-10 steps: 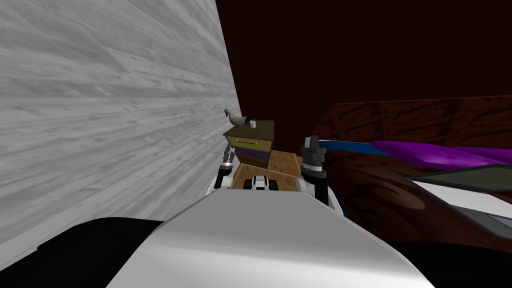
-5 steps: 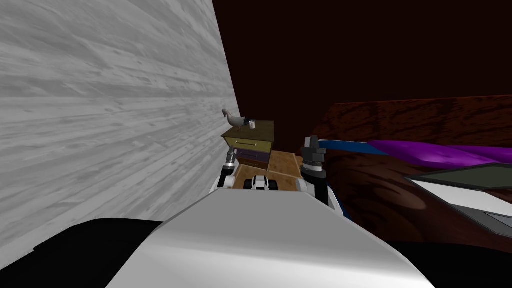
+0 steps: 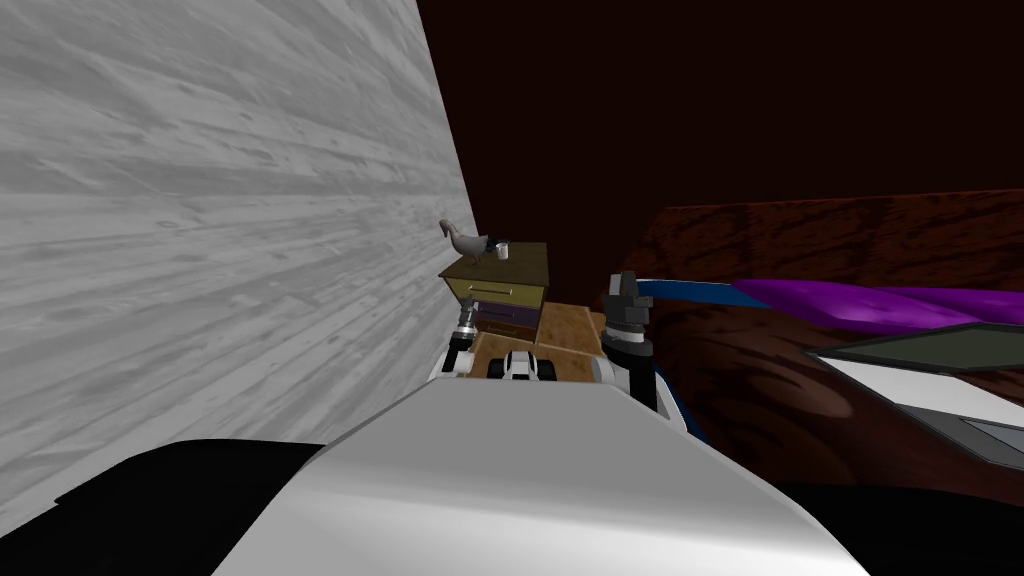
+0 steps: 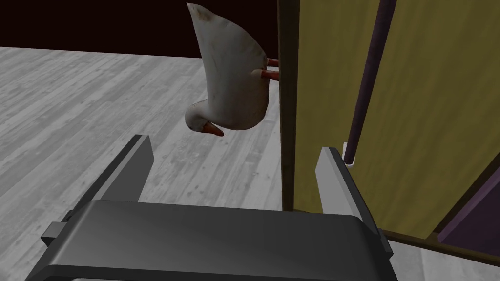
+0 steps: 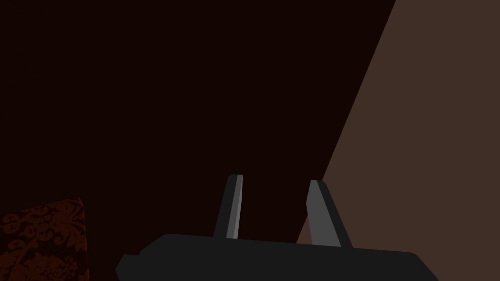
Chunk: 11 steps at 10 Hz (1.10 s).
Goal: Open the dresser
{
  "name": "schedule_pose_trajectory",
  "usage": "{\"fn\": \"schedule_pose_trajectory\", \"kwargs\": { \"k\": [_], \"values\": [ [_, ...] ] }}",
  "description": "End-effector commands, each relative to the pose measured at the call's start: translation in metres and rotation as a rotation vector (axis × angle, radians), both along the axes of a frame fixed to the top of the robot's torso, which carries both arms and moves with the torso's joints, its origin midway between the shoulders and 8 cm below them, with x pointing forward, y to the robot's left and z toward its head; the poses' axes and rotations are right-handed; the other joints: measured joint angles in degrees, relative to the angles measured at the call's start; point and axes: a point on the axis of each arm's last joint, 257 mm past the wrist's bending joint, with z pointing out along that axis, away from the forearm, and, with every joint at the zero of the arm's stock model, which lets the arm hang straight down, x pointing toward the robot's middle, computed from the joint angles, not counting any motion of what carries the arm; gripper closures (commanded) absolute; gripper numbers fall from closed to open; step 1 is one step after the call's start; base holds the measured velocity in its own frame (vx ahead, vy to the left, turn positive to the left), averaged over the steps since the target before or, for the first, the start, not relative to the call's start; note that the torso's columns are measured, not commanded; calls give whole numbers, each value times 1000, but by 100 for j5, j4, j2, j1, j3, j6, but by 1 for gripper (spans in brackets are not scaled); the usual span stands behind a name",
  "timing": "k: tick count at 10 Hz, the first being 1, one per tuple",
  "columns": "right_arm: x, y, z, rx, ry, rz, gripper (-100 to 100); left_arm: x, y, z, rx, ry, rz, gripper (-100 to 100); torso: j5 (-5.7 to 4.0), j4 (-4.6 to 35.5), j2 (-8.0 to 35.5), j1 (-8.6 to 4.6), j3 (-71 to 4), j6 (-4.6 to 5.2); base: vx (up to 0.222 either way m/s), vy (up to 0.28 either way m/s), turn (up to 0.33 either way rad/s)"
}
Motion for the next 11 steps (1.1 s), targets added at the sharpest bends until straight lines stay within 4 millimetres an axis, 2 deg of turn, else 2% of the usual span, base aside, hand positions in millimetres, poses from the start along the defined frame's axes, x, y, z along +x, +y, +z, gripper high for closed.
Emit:
{"fn": "schedule_pose_trajectory", "kwargs": {
  "k": [1,8,11],
  "values": [
    [0,0,0,0,0,0,0,5,-5,-19,1,30,-10,-100,-1,1,2,-3,2,0,57,22,-53],
    [0,0,0,0,0,0,0,13,-21,-67,5,109,-41,-100,0,0,0,-1,0,0,55,26,-51],
    [0,0,0,0,0,0,0,17,-35,-87,-18,143,-52,-100,-1,1,2,-3,2,1,51,23,-55]
  ]
}}
